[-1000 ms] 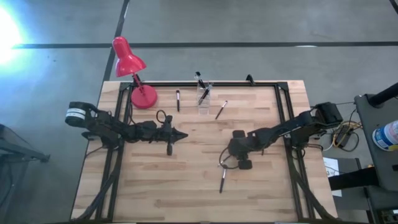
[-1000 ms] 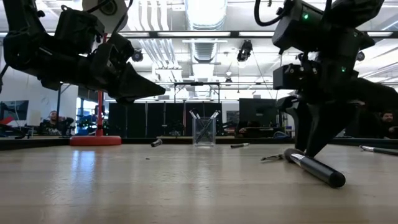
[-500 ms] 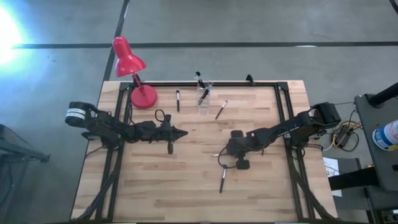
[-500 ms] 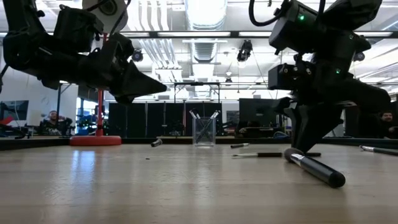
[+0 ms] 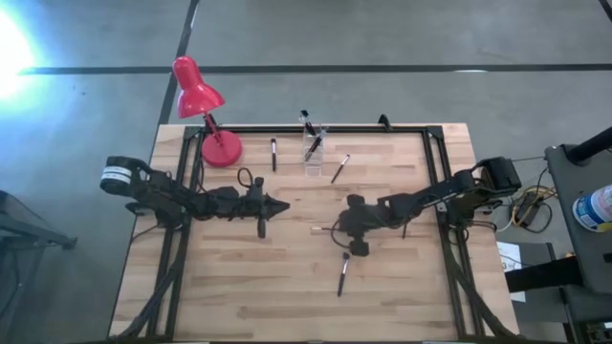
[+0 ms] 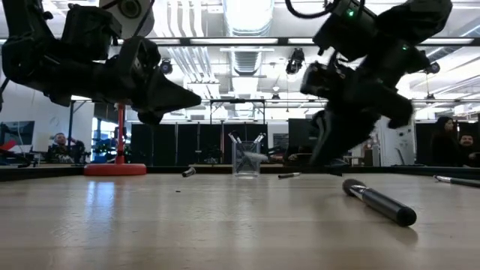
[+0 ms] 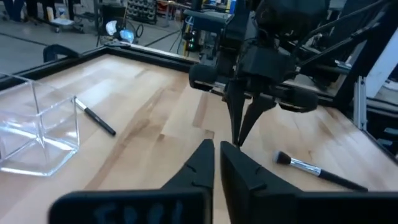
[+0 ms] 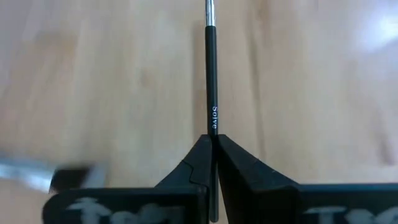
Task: Put items in baskets/containers
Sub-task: Put the black eyeshadow brush into the transparent organizer
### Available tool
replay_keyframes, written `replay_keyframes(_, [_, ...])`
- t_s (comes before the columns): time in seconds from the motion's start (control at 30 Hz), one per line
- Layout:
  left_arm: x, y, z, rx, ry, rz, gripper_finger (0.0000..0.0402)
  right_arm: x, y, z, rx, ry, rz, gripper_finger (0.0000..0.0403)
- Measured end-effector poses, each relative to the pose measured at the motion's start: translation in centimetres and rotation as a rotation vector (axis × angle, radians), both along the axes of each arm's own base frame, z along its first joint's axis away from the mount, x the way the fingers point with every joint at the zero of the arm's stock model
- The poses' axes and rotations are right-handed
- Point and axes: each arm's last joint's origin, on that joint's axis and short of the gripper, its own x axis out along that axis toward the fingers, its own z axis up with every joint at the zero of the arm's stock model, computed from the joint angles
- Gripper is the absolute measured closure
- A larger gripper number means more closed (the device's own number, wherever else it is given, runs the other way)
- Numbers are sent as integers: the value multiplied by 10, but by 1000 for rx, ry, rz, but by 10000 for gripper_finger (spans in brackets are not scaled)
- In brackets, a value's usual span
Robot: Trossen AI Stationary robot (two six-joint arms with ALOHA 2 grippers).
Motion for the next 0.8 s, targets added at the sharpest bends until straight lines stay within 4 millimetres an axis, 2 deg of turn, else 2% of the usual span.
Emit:
replay_keyframes(0.33, [0, -3, 11, -32, -121, -14, 306, 20, -1, 22, -33, -319, -94, 390])
replay_keyframes(0.8, [-3, -12, 32, 26, -328, -136, 300, 34, 1, 58, 2, -724, -87, 390])
